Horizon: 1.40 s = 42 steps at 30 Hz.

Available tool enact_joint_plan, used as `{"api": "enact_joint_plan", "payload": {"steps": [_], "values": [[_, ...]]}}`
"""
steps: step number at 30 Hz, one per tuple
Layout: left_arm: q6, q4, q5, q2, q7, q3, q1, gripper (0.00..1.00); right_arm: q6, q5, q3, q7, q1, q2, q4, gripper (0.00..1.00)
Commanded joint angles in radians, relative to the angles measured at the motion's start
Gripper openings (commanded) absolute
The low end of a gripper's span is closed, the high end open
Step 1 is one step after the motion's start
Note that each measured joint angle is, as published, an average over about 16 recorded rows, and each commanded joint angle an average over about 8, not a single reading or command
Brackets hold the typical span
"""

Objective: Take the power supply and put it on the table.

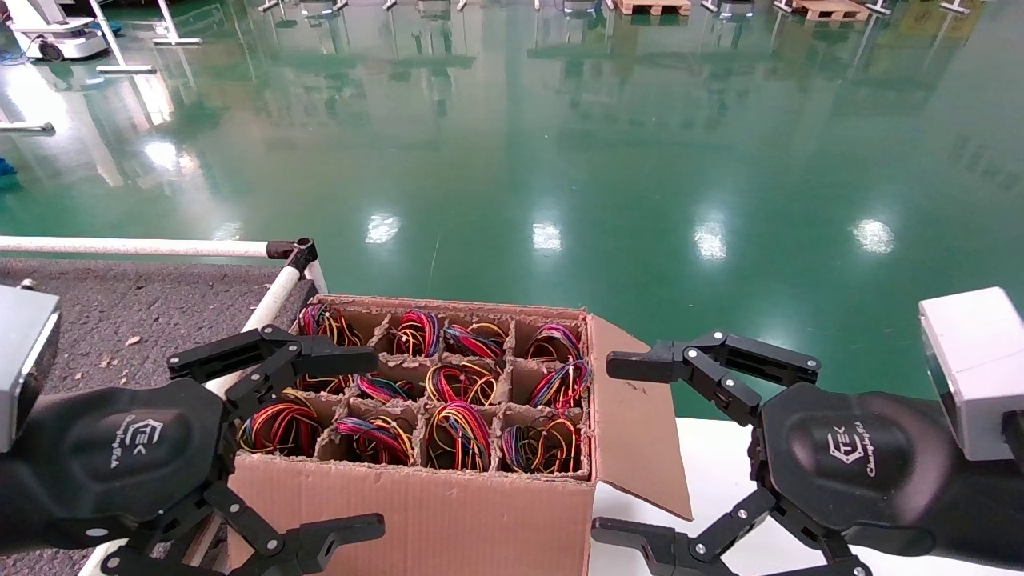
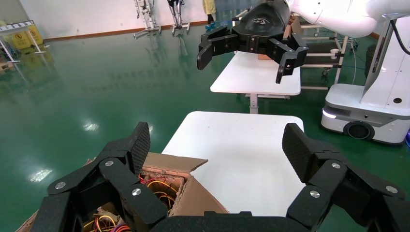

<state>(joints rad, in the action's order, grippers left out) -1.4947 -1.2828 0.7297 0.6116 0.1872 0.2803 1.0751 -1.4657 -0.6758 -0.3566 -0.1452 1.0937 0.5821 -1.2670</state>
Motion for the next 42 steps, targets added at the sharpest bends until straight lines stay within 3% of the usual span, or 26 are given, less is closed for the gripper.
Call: {"api": "enact_joint_plan", "payload": {"steps": [1,22,42], "values": [[0.0,0.0,0.0,0.0,0.0,0.0,0.0,1.0,0.0,0.0,0.0,0.0,0.0,0.0,0.0,0.0],[0.051,0.015,0.023,0.035,-0.021,0.002,0.005,1.0,0.0,0.0,0.0,0.0,0.0,0.0,0.0,0.0],[0.142,0.237,0.362,0.221,-0.055,0.179,0.167,1.0,0.0,0.0,0.0,0.0,0.0,0.0,0.0,0.0]]}}
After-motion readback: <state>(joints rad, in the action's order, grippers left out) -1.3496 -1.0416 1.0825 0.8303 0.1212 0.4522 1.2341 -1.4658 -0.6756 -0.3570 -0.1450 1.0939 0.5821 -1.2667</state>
